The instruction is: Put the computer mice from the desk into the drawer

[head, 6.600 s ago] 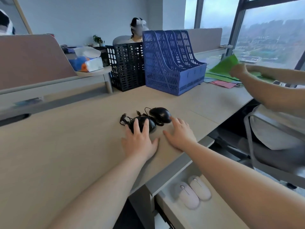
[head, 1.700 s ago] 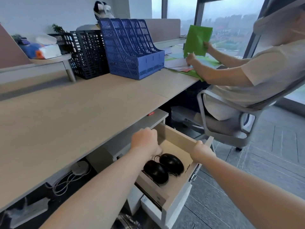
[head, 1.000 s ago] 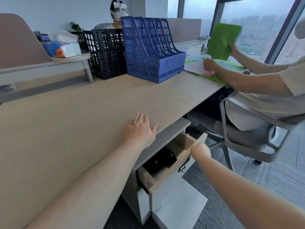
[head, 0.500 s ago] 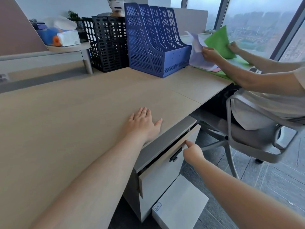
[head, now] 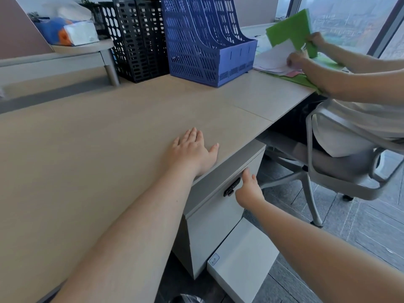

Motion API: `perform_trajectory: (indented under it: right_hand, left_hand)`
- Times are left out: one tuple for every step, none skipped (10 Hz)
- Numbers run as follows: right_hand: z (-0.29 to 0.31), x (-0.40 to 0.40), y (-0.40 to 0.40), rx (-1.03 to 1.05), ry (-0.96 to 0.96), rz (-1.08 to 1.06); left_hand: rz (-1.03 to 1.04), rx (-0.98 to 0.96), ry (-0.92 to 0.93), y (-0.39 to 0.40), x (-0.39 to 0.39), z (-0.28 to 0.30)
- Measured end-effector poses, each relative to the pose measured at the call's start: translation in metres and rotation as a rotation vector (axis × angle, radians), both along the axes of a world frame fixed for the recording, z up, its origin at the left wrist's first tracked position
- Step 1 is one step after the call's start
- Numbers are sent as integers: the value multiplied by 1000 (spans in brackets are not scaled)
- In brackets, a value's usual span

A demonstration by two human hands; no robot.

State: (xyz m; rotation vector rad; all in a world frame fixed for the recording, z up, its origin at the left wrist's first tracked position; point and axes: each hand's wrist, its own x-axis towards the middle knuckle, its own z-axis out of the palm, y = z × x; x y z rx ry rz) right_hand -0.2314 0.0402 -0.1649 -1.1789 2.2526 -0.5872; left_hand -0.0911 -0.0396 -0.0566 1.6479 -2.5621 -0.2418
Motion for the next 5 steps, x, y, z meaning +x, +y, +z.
perform_trajectory:
  right_hand:
    - [0, 1, -1, 9, 10, 10]
    - [1, -1, 0, 59, 11, 49]
    - [7, -4, -1, 118, -12, 71]
    - [12, -16, 2, 164, 16, 123]
    - [23, -33, 11, 152, 15, 132]
  left_hand:
    - [2, -3, -6, 1, 0, 0]
    - [1, -11, -10, 1, 0, -1]
    - [-4, 3, -10, 1, 0, 0]
    - [-10, -6, -5, 1, 0, -1]
    - [-11, -5, 24, 0, 1, -2]
